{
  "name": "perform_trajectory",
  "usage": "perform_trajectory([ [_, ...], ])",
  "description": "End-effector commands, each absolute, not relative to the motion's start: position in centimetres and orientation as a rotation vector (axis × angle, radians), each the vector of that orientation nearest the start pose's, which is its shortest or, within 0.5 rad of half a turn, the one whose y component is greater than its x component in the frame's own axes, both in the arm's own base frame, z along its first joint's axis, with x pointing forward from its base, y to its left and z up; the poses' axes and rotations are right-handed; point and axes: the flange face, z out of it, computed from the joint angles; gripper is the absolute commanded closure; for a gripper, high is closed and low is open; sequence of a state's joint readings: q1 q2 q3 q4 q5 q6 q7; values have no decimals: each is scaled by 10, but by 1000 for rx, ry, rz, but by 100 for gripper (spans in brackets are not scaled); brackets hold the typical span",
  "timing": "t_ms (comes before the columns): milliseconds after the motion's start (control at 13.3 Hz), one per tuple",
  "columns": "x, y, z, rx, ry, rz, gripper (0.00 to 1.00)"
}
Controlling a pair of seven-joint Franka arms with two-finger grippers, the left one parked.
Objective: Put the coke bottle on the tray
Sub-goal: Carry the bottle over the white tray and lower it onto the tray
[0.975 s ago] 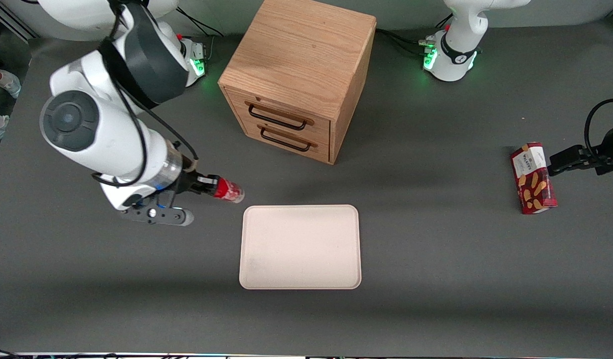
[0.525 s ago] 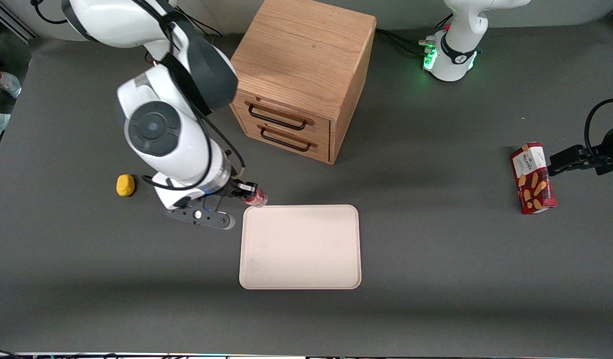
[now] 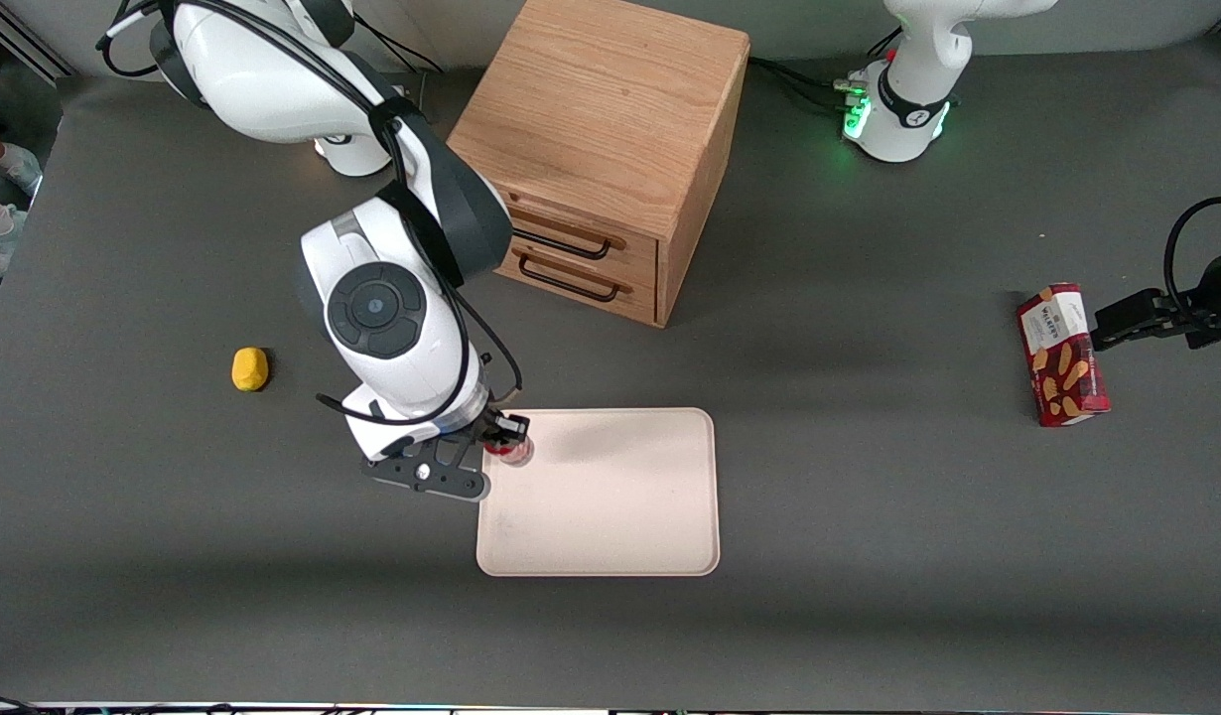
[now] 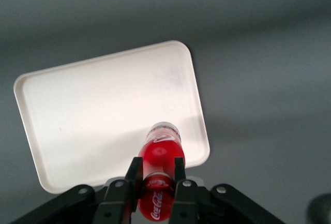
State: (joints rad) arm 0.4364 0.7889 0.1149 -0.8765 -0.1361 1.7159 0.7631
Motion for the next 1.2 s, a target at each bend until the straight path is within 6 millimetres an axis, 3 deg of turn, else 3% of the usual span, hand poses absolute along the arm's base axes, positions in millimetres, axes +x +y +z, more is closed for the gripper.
perform_trajectory([
  [0, 694, 358, 428, -3117, 322, -218, 100],
  [525, 714, 339, 365, -3141, 343, -224, 100],
  [825, 715, 337, 352, -3141, 346, -217, 100],
  [975, 715, 337, 350, -3137, 368, -214, 20],
  [1125, 715, 337, 350, -3136, 365, -218, 0],
])
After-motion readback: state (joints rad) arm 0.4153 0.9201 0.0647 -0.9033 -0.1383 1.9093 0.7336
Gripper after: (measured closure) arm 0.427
